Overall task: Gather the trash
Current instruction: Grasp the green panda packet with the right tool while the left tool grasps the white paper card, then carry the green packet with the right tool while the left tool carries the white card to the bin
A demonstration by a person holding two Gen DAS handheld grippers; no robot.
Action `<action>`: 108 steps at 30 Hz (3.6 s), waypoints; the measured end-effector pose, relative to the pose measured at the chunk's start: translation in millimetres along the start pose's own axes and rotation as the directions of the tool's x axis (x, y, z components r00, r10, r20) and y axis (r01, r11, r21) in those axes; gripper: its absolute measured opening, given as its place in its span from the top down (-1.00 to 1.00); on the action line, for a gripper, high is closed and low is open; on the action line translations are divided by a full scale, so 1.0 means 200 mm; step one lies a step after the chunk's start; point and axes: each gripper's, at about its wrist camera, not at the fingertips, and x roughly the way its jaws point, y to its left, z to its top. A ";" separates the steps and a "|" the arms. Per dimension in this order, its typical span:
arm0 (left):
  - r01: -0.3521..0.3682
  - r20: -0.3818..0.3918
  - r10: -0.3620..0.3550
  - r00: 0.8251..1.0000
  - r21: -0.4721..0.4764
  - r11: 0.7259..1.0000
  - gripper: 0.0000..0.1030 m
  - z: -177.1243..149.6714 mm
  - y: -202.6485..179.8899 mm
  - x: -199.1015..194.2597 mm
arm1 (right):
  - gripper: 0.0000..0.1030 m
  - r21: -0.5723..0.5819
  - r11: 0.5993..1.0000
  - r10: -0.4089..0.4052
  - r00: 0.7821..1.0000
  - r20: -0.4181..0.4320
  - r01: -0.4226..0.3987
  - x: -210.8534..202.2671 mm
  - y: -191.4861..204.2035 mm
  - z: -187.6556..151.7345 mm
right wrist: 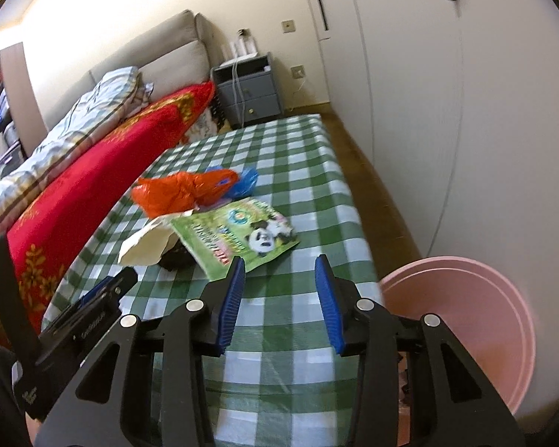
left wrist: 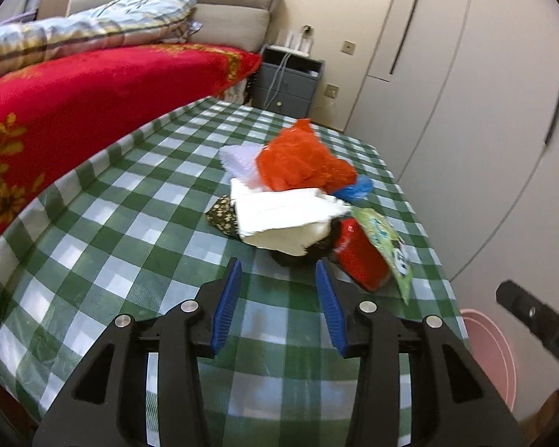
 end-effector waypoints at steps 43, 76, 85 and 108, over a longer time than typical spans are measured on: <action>0.023 0.000 -0.023 1.000 -0.073 0.997 0.61 0.13 0.07 0.16 | 0.69 -0.260 0.966 -0.038 0.996 -0.086 0.014 0.38 0.33 -0.02; 0.011 0.157 -0.025 0.987 0.090 0.996 0.97 0.15 0.03 -0.35 | 0.96 -0.257 0.966 0.013 0.995 0.104 0.014 -0.21 0.33 0.03; 0.027 0.161 -0.046 0.986 0.116 0.993 0.98 0.12 0.00 -0.43 | 0.96 -0.239 0.971 0.018 0.991 0.131 0.014 -0.33 0.29 0.02; 0.081 0.150 -0.106 0.983 0.168 0.982 0.98 0.07 -0.12 -0.47 | 0.96 -0.208 0.977 -0.003 0.986 0.164 0.037 -0.46 0.23 0.03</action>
